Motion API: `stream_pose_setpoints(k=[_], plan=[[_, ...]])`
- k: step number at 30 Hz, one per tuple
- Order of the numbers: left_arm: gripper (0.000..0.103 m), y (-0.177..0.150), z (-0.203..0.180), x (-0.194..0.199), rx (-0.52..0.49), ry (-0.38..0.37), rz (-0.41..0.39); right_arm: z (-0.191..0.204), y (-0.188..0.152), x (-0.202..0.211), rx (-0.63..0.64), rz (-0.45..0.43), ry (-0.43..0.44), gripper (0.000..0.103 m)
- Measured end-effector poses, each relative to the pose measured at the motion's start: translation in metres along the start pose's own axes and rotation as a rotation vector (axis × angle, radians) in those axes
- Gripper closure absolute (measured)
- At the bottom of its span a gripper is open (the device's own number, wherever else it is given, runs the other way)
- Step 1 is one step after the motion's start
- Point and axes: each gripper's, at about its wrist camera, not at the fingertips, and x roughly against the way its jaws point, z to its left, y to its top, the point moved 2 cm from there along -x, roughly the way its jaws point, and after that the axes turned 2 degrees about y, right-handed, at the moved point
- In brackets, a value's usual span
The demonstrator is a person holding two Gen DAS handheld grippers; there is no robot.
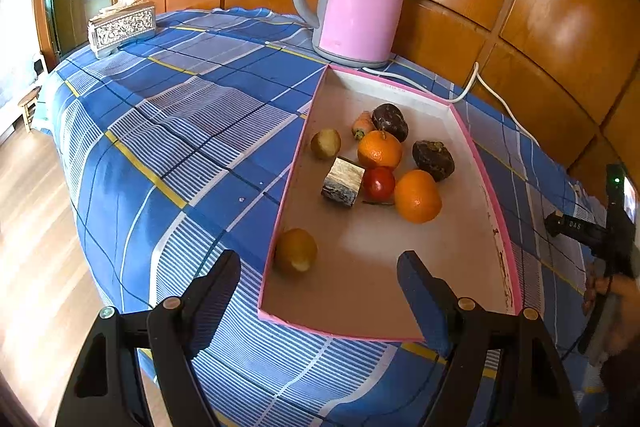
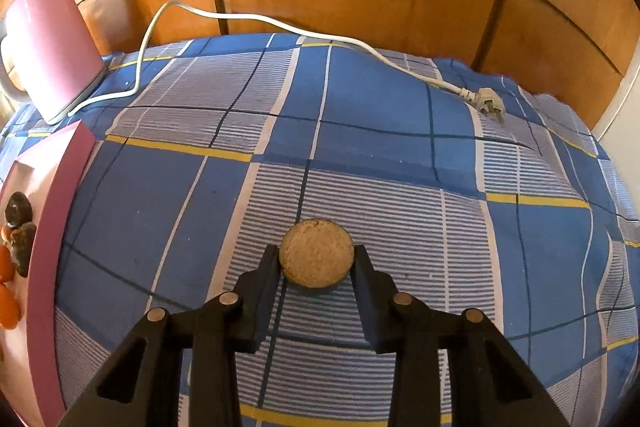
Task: Organize fruits
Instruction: 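Carry the log slice into the tray and open the right gripper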
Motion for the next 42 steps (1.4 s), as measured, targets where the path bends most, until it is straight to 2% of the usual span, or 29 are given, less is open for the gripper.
stream_pose_setpoints(k=[27, 37, 42], plan=[[0.022, -0.002, -0.006, 0.013, -0.002, -0.023, -0.01, -0.014, -0.067, 0.05, -0.018, -0.003, 0.09, 0.067], [0.022, 0.0, 0.023, 0.02, 0.086, 0.03, -0.022, -0.012, -0.077, 0.059, -0.021, -0.007, 0.097, 0.067], [0.022, -0.002, 0.033, 0.02, 0.115, 0.055, -0.02, 0.002, -0.073, 0.066, 0.008, -0.019, 0.141, 0.067]])
